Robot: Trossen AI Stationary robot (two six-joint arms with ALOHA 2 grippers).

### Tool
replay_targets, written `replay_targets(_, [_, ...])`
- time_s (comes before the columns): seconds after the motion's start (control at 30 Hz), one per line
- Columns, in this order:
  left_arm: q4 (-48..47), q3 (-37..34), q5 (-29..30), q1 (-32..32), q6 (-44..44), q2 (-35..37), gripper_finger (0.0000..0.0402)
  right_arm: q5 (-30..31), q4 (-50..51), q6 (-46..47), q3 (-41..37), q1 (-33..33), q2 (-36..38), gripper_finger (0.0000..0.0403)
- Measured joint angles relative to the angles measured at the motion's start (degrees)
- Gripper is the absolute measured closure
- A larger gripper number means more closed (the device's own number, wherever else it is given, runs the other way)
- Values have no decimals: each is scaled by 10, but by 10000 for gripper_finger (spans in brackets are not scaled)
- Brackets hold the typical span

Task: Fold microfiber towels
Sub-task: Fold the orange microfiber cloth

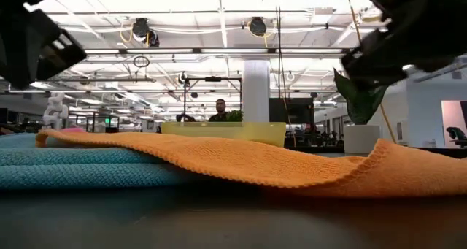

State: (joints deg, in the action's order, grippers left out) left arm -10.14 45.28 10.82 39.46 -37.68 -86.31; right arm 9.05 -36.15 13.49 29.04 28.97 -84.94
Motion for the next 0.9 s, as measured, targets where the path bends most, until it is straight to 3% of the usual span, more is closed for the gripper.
replay_targets(0.13, [-5,-1,22,-7,1,-45,329,18,57,-22,66,-38,-53,338])
replay_targets(0.3, [-25,2,-46,-22,-13,-106,347,13,182,-37,134,-98,-110,368])
replay_targets(0.53, [-123,1,-36,-16,-42,-90,365,36,265,-8,153,-156,-145,401])
replay_targets(0.7, [-251,-5,15,-16,-45,-31,371,148,395,96,154,-151,-128,402])
replay_targets(0.9, [-394,-4,22,-5,-132,25,371,212,567,311,153,-90,-90,402])
